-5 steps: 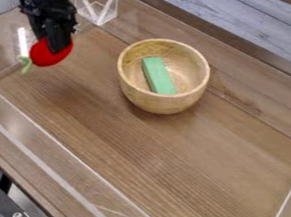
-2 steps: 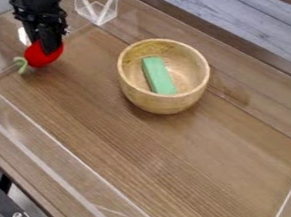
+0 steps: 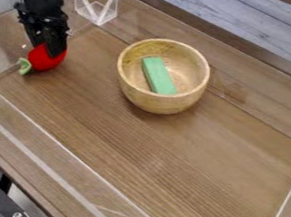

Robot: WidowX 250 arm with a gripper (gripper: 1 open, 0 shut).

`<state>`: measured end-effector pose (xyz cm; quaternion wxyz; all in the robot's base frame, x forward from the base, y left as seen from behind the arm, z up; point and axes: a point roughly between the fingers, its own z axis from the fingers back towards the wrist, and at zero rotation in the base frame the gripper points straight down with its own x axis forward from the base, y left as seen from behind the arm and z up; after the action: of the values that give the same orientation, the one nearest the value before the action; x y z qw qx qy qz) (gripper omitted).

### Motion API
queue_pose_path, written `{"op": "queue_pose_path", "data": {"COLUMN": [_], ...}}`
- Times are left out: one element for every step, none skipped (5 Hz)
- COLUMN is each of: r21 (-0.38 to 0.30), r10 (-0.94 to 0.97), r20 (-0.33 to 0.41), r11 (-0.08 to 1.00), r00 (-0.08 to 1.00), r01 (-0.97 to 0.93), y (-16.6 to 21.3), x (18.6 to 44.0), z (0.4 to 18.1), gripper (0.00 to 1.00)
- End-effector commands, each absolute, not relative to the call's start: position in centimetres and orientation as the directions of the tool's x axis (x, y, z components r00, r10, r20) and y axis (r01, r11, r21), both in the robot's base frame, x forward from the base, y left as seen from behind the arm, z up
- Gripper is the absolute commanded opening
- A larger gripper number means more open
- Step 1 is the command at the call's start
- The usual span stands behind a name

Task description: Move the red object to the left side of the table

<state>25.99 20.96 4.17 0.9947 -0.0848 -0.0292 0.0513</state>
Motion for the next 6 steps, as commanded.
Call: {"op": "queue_pose_path", "data": {"r21": [-0.163, -0.186, -0.205, -0.220, -0.233, -0.242], "r10": [0.160, 0.221, 0.221, 0.216, 0.220, 0.227], "r20": [0.086, 0.091, 0.098, 0.107, 0.116, 0.132], "r11": [0.976, 0.962, 0.959, 0.957, 0.954, 0.951], "r00": [0.983, 0.971, 0.970, 0.971, 0.969, 0.965], "r01": [-0.145, -0.201, -0.198, -0.189, -0.188, -0.190], "y": [21.6, 21.5, 21.2, 20.8, 20.8, 20.9], "x": [26.2, 26.0, 26.4, 26.9, 27.4, 27.8], "z": [4.9, 4.7, 4.2, 3.9, 4.5, 5.7], "gripper": [1.00, 1.00, 1.00, 1.00, 1.00, 1.00]}}
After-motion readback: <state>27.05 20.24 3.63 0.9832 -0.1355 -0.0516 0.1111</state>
